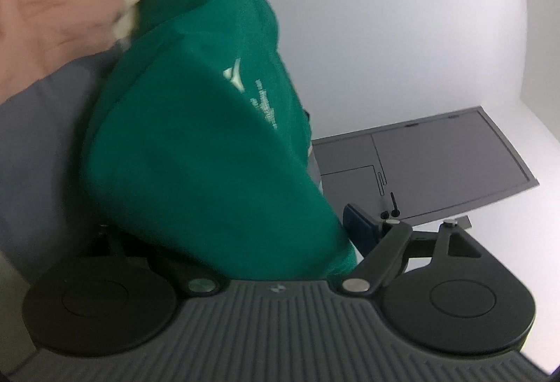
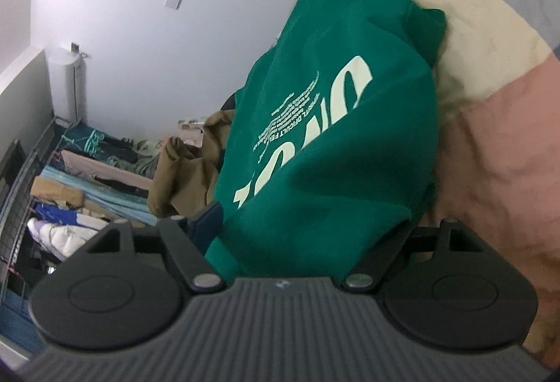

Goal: Fold large clothes
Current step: 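Lift the hoodie with both grippers and shake it out in the air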

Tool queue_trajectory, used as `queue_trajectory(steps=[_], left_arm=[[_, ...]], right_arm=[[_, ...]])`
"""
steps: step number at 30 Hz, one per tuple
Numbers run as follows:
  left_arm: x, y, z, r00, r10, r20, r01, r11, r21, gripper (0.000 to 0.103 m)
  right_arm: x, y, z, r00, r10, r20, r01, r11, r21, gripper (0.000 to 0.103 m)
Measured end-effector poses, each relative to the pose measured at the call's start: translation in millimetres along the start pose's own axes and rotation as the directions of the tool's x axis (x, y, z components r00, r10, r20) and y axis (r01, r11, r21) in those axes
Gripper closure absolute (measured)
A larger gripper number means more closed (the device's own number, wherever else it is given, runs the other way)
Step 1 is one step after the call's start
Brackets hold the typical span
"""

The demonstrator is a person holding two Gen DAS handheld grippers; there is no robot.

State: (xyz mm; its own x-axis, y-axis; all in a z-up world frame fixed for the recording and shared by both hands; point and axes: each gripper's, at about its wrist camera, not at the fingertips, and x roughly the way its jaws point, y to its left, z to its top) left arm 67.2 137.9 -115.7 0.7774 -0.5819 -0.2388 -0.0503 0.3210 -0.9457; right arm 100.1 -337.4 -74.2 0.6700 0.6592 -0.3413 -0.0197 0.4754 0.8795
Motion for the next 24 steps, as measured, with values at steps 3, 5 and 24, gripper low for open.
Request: queue_trajectory(steps=[3, 5, 24], left_arm=[[5.0, -7.6, 0.1, 1.000, -0.006, 0.000, 0.006, 0.998, 0.056, 0.035], [9.4, -8.7, 1.1, 1.000, 0.000, 0.000, 0.000, 0.996, 0.089, 0.047], [-53.8, -75.7, -11.7, 0.980, -0.142, 0.139, 0.085, 0.933, 0.350, 0.080]], right_arm=[[5.2, 5.1, 1.9, 1.000, 0.002, -0.012, -0.002, 0.999, -0.040, 0.046], [7.1, 9.9, 2.0, 1.000, -0.020, -0.008, 0.019, 0.996, -0.083, 0.060], [-44.7, 98.9, -5.3, 0.979, 0.161, 0.122, -0.078, 0.858, -0.507, 0.090]])
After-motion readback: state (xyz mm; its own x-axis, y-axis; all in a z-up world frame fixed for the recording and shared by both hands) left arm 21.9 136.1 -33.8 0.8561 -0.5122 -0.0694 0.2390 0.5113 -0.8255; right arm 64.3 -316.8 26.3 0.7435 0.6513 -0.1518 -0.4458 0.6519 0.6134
